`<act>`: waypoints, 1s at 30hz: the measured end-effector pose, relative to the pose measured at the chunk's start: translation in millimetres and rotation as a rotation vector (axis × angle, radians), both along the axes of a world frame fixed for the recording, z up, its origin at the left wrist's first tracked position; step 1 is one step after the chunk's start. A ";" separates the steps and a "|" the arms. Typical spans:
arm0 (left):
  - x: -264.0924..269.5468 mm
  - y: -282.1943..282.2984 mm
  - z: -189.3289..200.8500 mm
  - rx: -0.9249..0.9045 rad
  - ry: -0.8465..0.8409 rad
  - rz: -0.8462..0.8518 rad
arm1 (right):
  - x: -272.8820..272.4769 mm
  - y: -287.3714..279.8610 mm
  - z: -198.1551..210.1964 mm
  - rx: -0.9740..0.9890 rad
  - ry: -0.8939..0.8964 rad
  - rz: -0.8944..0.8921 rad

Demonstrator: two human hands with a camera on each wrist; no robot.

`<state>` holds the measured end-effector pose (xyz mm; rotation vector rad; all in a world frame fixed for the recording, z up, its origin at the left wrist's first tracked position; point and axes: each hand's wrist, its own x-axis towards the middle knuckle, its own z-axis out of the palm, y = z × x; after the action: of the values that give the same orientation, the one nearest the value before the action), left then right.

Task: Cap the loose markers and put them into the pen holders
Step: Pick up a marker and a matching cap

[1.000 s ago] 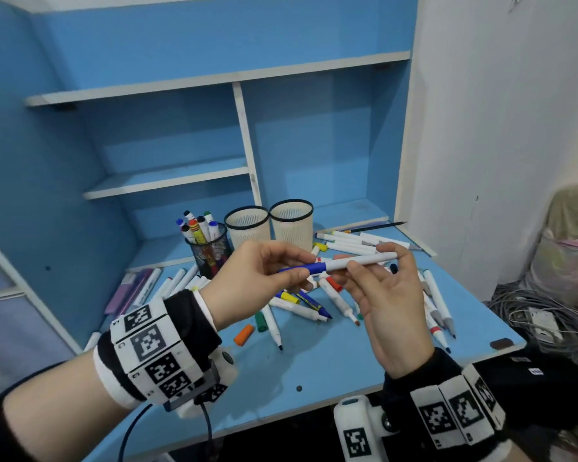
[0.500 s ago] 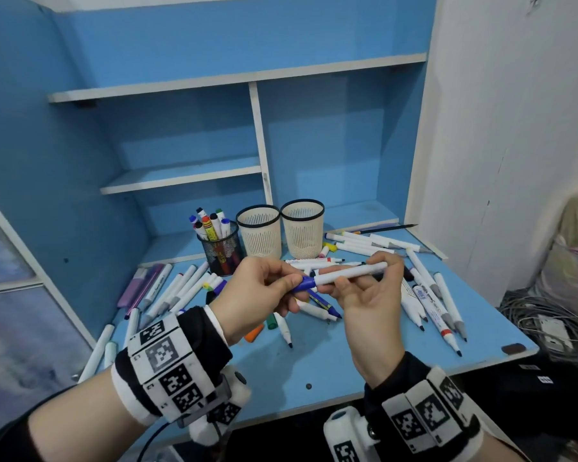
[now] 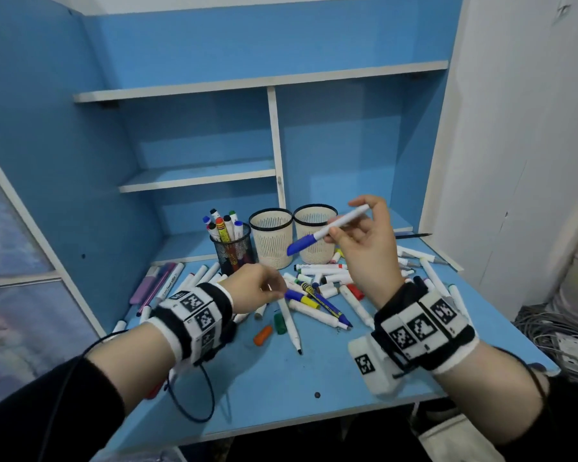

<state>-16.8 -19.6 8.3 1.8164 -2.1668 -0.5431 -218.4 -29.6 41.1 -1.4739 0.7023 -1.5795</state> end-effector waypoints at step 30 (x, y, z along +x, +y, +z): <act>54.0 8.8 21.1 -0.167 0.124 0.140 | 123.7 -106.9 20.7 -0.179 0.408 0.000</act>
<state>37.2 -10.8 29.4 1.7784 -1.9255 -0.4185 -94.7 -136.4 61.8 -1.9593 0.8030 -1.3811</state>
